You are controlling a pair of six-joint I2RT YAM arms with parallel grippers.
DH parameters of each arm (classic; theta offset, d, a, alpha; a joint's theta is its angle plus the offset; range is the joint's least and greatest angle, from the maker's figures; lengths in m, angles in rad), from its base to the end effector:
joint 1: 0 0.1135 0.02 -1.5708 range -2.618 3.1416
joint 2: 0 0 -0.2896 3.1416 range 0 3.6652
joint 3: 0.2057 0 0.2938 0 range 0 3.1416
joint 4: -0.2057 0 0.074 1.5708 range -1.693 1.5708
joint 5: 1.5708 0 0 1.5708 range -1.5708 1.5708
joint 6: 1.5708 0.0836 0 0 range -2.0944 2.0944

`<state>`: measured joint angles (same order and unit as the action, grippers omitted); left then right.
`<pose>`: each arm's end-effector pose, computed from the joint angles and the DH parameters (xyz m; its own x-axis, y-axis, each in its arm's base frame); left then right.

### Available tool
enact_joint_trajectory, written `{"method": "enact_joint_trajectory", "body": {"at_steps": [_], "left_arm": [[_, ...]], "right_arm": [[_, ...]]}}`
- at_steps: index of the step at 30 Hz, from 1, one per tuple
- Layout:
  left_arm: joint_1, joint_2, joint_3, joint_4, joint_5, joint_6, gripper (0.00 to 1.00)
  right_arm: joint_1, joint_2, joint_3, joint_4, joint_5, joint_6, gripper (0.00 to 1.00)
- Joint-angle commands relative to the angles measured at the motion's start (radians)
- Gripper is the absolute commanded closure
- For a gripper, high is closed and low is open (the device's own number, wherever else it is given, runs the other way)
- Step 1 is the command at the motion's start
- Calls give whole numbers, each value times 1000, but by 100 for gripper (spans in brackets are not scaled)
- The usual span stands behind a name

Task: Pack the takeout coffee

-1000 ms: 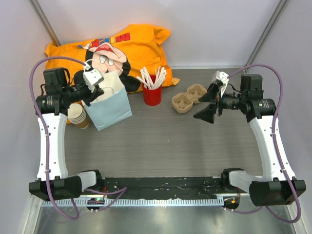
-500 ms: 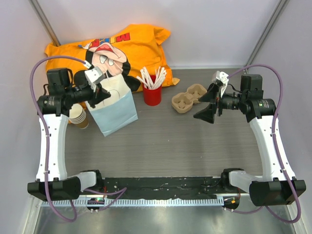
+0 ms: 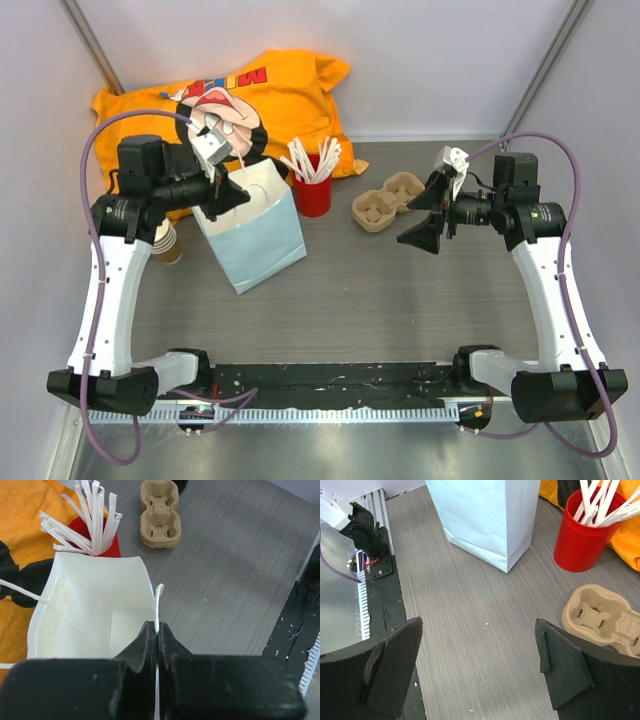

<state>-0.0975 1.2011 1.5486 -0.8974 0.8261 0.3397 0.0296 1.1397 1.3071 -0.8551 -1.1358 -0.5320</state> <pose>0.2694 -0.0881 0.4696 -0.2605 0.2524 -0.9319 0.8238 0.5615 -0.0782 0.2546 0.0834 0.4144 -0.1852 -0.2193 -0.9579 -0.9362 0.3356 0.1041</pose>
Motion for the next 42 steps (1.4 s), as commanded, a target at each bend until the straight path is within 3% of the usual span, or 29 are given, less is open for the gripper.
{"method": "enact_joint_trajectory", "body": {"at_steps": [1,5,8,9,12,16,27,30,33,37,42], "left_arm": [[-30,-17,31,89,-33,-123,99],[-65,-17,21,101,-33,-160,97],[-87,-17,16,110,-33,-189,97],[-93,-18,18,115,-33,-197,97],[-125,-17,11,115,-36,-211,97],[-180,-17,-4,115,-62,-220,93],[-314,-12,-44,127,-128,-255,80],[-320,-14,-45,127,-122,-258,70],[-320,-11,-24,115,-117,-254,62],[-320,0,31,91,-145,-234,33],[-321,5,122,55,-194,-211,13]], "right_arm": [[-3,-5,8,1,-15,-26,1],[-3,-3,-3,17,16,-36,0],[-3,3,-50,160,86,103,0],[-3,9,-66,279,159,219,0],[-3,52,-94,453,340,348,5],[-3,199,6,424,456,322,8],[30,548,230,409,596,287,24],[47,626,282,378,619,264,31],[79,669,299,369,665,235,31],[128,707,307,366,737,210,31],[145,752,320,366,771,202,32]]}}
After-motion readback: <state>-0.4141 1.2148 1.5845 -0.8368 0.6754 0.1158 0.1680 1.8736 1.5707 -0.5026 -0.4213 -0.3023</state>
